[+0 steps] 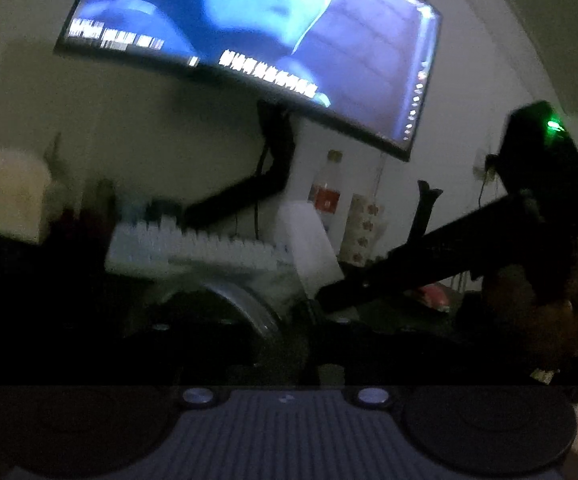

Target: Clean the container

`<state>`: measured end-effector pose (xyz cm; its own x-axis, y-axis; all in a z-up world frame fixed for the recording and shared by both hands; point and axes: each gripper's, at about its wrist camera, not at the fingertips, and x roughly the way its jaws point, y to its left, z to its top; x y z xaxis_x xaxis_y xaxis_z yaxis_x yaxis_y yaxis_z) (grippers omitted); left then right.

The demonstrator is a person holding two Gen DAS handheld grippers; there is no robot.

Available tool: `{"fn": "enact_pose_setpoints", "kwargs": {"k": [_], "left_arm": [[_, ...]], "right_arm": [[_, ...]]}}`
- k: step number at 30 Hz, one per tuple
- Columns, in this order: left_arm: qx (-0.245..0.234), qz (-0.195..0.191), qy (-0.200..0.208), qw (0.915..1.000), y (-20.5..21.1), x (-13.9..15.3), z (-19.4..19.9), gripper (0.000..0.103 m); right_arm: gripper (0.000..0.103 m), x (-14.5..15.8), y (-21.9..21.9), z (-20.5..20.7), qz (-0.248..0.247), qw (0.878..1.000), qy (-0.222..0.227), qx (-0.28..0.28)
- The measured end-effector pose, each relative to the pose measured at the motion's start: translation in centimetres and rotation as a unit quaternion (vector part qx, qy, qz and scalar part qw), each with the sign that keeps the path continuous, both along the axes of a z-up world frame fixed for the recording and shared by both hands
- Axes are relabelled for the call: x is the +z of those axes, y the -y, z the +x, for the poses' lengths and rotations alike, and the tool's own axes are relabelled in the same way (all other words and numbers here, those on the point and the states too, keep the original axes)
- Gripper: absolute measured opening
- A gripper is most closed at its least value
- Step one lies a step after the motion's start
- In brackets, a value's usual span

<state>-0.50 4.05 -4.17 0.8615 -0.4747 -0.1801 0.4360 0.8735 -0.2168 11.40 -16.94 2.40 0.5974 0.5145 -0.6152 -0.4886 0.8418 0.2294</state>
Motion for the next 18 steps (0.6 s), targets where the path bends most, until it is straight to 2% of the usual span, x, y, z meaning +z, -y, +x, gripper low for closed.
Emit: {"fn": "enact_pose_setpoints", "kwargs": {"k": [2, 5, 8, 12, 15, 18], "left_arm": [[-0.016, 0.029, 0.019, 0.9993, 0.7, -0.3, 0.6, 0.013], [-0.054, 0.091, 0.036, 0.9937, 2.2, -0.6, 1.1, 0.009], [-0.076, 0.158, 0.014, 0.9845, 4.7, -1.7, 1.7, 0.008], [-0.077, 0.178, -0.016, 0.9809, 6.2, -2.7, 1.6, 0.017], [-0.067, 0.169, -0.041, 0.9825, 6.1, -2.9, 2.1, 0.028], [-0.067, 0.151, -0.054, 0.9848, 5.8, -2.9, 2.1, 0.029]], "right_arm": [[0.009, 0.2, 0.5, 0.5, 0.004, 1.0, 0.007, -0.022], [0.009, 0.8, 1.1, 1.0, 0.035, 0.999, -0.004, -0.011], [0.009, 1.4, 0.4, 0.6, 0.042, 0.999, -0.007, 0.026], [0.009, 1.8, -0.6, -0.5, 0.049, 0.993, -0.021, 0.104], [0.009, 2.0, -1.4, -1.0, 0.018, 0.993, -0.002, 0.115], [0.009, 2.1, -1.6, 0.0, -0.01, 0.994, 0.005, 0.11]]}}
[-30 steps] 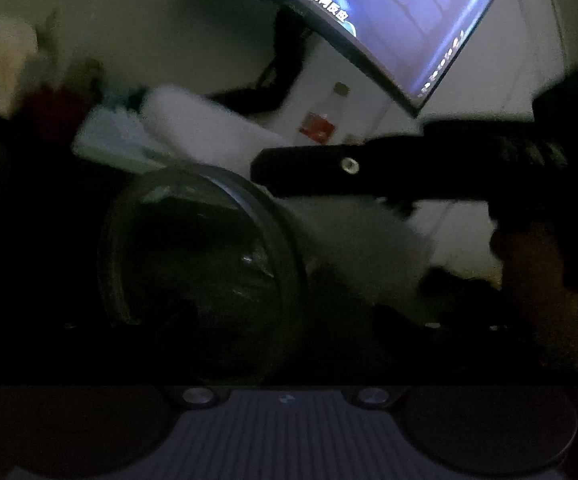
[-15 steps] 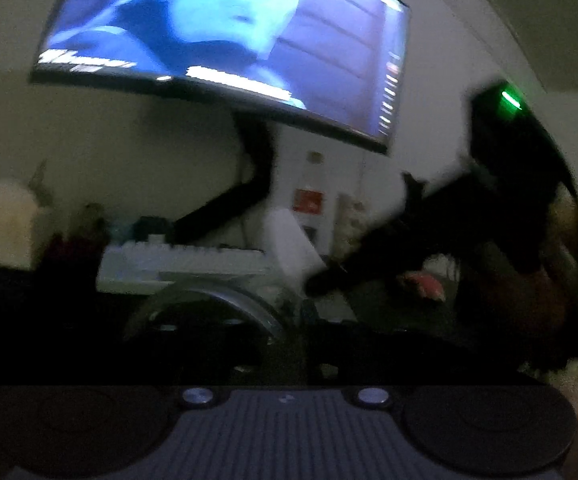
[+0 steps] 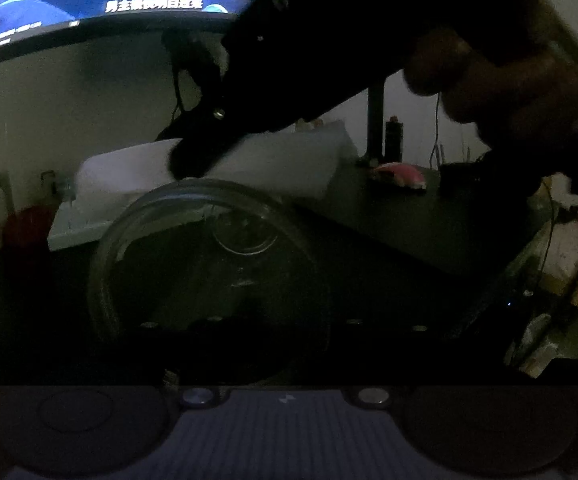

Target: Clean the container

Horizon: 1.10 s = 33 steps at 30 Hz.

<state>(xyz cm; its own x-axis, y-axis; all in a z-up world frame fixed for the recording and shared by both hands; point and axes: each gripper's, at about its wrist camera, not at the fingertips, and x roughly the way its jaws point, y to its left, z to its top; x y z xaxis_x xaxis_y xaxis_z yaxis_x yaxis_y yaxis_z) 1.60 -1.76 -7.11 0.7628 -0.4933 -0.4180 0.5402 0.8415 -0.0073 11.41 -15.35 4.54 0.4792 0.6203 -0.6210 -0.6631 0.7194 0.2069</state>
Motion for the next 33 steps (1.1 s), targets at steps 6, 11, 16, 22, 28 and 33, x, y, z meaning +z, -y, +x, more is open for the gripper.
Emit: {"fn": "enact_pose_setpoints", "kwargs": {"k": [6, 11, 16, 22, 28, 33], "left_arm": [[0.029, -0.036, -0.041, 0.9981, -0.9, 0.4, 0.4, 0.025], [0.033, -0.055, -0.064, 0.9959, -2.2, 1.7, -0.3, 0.014], [0.044, -0.08, -0.068, 0.9934, -4.3, 2.6, -0.2, 0.014], [0.068, -0.093, -0.071, 0.9908, -6.3, 3.4, 0.7, 0.015], [0.065, -0.124, -0.087, 0.9864, -8.6, 2.5, 4.1, 0.02], [0.062, -0.16, -0.112, 0.9787, -10.1, 1.8, 5.6, 0.02]], "right_arm": [[0.009, 0.0, 0.4, 3.6, -0.023, 0.999, -0.027, -0.03], [0.009, 0.4, 0.1, 2.8, -0.025, 0.999, -0.029, -0.012], [0.009, 0.5, -0.5, 1.1, -0.033, 0.999, -0.03, -0.005], [0.009, -0.4, -1.1, 0.7, -0.008, 1.0, -0.015, -0.026], [0.01, -0.6, -1.9, 1.4, 0.065, 0.997, -0.038, -0.004], [0.009, -0.7, -2.6, 0.9, 0.072, 0.997, -0.022, 0.019]]}}
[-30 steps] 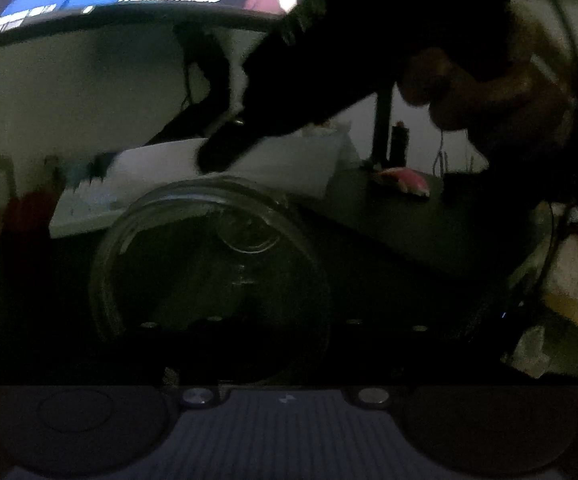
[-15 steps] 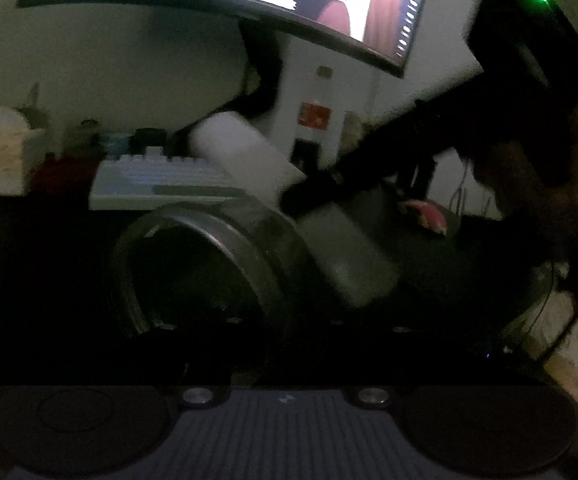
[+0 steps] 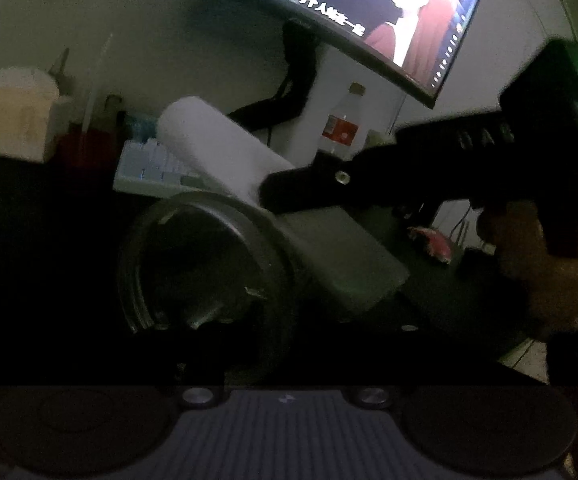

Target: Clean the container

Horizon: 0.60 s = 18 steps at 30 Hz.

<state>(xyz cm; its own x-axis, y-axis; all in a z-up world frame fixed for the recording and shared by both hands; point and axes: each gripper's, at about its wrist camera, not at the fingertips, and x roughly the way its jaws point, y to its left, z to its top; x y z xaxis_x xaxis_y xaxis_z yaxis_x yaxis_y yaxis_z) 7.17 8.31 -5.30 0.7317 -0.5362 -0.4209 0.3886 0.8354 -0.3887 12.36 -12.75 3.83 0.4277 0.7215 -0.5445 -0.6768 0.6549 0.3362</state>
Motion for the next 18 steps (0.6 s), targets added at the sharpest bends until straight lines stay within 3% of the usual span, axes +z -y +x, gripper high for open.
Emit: {"fn": "enact_pose_setpoints", "kwargs": {"k": [3, 6, 11, 18], "left_arm": [[0.011, -0.024, -0.015, 0.9995, -1.0, 0.0, 0.4, 0.021], [0.015, -0.04, -0.022, 0.9989, -1.6, 0.0, 0.7, 0.022], [0.02, -0.048, -0.015, 0.9985, -2.2, -0.2, 0.7, 0.022], [0.025, -0.099, -0.023, 0.9945, -3.9, -0.9, 1.5, 0.025]], "right_arm": [[0.009, -0.3, 1.1, 1.4, -0.034, 0.997, 0.019, -0.065], [0.008, -0.4, 2.1, 3.3, -0.019, 0.995, -0.01, -0.098], [0.008, 0.5, 1.1, 2.0, 0.002, 0.997, 0.004, -0.082], [0.008, -0.4, 0.5, -0.8, -0.007, 0.996, 0.011, -0.086]]}}
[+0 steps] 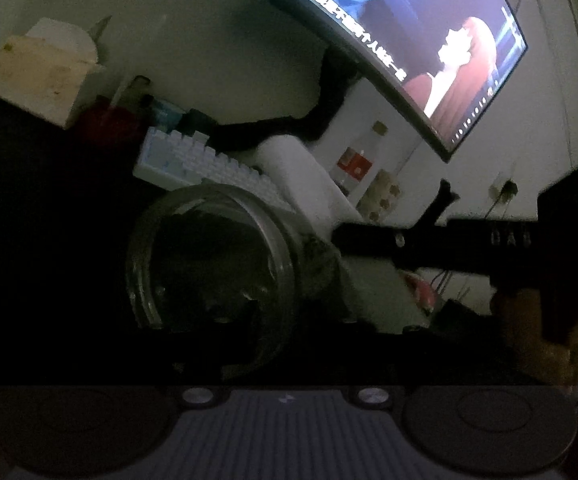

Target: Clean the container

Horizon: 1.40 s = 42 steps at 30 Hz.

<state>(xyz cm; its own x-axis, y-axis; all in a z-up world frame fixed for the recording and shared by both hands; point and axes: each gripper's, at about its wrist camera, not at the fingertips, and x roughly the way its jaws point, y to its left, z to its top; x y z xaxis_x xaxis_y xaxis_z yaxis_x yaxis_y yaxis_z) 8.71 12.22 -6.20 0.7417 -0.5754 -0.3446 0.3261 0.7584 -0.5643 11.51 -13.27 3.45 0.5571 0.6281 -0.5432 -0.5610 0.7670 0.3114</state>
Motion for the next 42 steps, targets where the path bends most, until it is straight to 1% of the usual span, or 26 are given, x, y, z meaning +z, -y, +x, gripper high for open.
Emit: {"fn": "enact_pose_setpoints", "kwargs": {"k": [3, 5, 9, 13, 17, 20, 23, 26, 28, 30, 33, 35, 37, 39, 41, 42], "left_arm": [[0.012, 0.007, -0.001, 0.9999, 0.1, 0.5, -0.2, 0.025], [0.022, 0.023, 0.014, 0.9994, 0.2, 0.9, -0.5, 0.024], [0.015, 0.018, 0.013, 0.9996, -0.2, 0.8, -0.2, 0.024], [0.002, 0.033, 0.019, 0.9993, -0.2, 0.2, 0.5, 0.024], [0.003, 0.051, 0.027, 0.9983, -0.3, -0.2, 0.8, 0.024], [0.008, 0.052, 0.016, 0.9985, -0.7, -0.7, 1.3, 0.025], [0.02, 0.048, 0.011, 0.9986, -1.1, -1.1, 1.6, 0.027], [0.03, 0.023, 0.006, 0.9993, -1.7, -1.4, 1.7, 0.027], [0.028, 0.006, 0.009, 0.9995, -1.7, -1.5, 1.6, 0.022], [0.026, -0.014, 0.013, 0.9995, -1.8, -1.6, 1.5, 0.016], [0.023, -0.045, 0.019, 0.9986, -2.3, -1.1, 1.0, 0.009], [0.016, -0.094, 0.015, 0.9953, -3.4, -0.9, 0.9, 0.006], [0.009, -0.14, 0.01, 0.99, -4.4, -0.7, 0.8, 0.006], [0.007, -0.17, 0.004, 0.9855, -5.3, -1.0, 1.0, 0.006], [0.006, -0.166, 0.009, 0.9861, -5.5, -1.0, 1.1, 0.008], [0.005, -0.156, 0.012, 0.9876, -5.4, -0.9, 1.1, 0.011]], "right_arm": [[0.008, -0.2, 0.4, -0.2, -0.003, 1.0, 0.007, -0.012], [0.008, -0.4, 0.6, -0.2, 0.003, 1.0, 0.006, -0.008], [0.007, -0.8, 0.0, 0.4, 0.01, 1.0, 0.005, 0.002], [0.007, -0.5, -0.8, 2.1, 0.015, 1.0, 0.005, 0.004], [0.007, -0.3, -2.2, 3.8, 0.009, 1.0, 0.014, 0.01], [0.007, -0.2, -3.7, 4.9, 0.002, 1.0, 0.018, 0.021], [0.007, -0.8, -5.0, 6.0, 0.011, 0.999, 0.014, 0.036], [0.007, -1.5, -5.6, 7.1, 0.031, 0.999, 0.001, 0.041], [0.007, -1.5, -5.1, 7.2, 0.044, 0.998, -0.017, 0.035], [0.007, -1.0, -4.1, 6.3, 0.062, 0.997, -0.02, 0.034], [0.006, -0.2, -2.4, 3.9, 0.065, 0.997, 0.016, 0.025], [0.006, 0.4, -1.1, 2.9, 0.075, 0.997, 0.031, 0.011], [0.006, 0.9, 0.1, 2.5, 0.088, 0.996, 0.034, 0.006], [0.006, 1.0, 0.3, 2.3, 0.089, 0.995, 0.033, 0.01], [0.006, 0.8, -0.2, 2.3, 0.077, 0.996, 0.03, 0.016], [0.007, 0.6, -0.5, 2.3, 0.072, 0.997, 0.028, 0.019]]}}
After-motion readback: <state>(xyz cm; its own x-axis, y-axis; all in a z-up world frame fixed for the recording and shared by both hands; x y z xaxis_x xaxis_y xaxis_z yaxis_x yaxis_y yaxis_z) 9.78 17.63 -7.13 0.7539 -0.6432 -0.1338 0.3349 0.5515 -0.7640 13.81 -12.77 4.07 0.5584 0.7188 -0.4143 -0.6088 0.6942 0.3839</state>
